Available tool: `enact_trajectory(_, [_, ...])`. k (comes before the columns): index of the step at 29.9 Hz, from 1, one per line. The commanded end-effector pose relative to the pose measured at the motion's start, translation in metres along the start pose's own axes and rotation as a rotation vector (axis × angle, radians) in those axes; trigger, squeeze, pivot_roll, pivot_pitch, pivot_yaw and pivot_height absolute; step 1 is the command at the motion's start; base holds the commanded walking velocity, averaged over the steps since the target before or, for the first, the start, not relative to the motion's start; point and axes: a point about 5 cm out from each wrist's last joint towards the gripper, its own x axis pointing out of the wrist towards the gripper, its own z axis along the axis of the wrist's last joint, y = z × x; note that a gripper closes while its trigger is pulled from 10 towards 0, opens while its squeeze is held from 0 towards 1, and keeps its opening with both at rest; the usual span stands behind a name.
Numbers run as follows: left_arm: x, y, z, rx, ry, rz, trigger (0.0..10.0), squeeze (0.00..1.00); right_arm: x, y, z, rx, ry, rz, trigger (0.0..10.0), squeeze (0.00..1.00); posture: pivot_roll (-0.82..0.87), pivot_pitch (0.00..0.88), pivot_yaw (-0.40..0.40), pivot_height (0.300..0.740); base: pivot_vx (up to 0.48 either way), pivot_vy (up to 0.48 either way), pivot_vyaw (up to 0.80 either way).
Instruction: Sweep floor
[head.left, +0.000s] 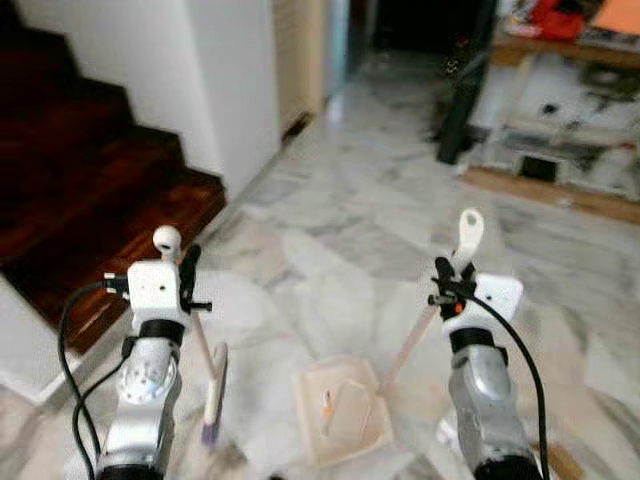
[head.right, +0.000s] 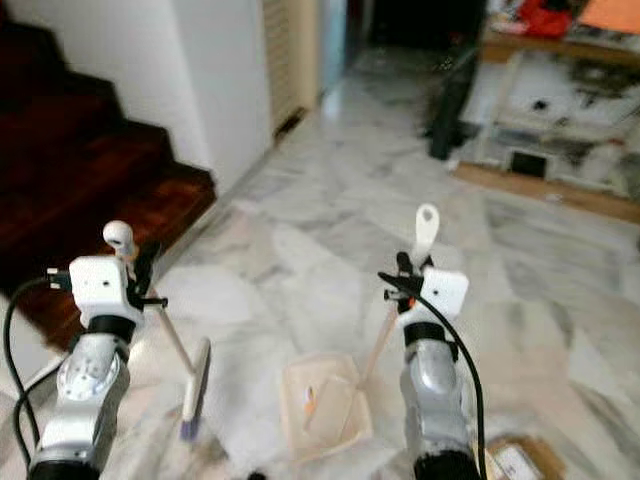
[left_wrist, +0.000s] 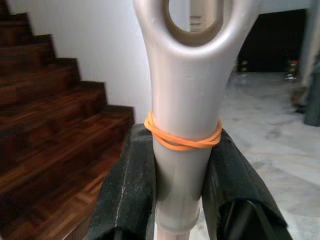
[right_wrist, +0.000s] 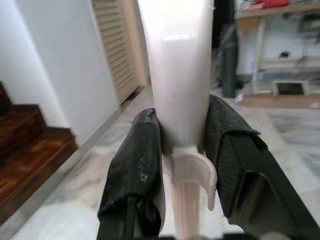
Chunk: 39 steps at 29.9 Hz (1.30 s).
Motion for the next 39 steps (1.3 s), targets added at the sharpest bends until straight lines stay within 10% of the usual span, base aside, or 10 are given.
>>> enact_trajectory(1, [0.0028, -0.0023, 0.0111, 0.009, -0.06, -0.013, 10.0, 0.0, 0.0069, 0.0059, 0.0174, 0.015, -0.069, 0.016, 10.0, 0.0, 0.08, 0.0, -0.021, 0.74, 0.0, 0.0, 0.8])
enact_trajectory(39, [-0.0014, -0.0053, 0.0086, 0.015, -0.032, -0.015, 10.0, 0.0, 0.0087, 0.0076, 0.0197, 0.044, -0.052, 0.008, 10.0, 0.0, 0.08, 0.005, -0.024, 0.74, 0.0, 0.0, 0.8])
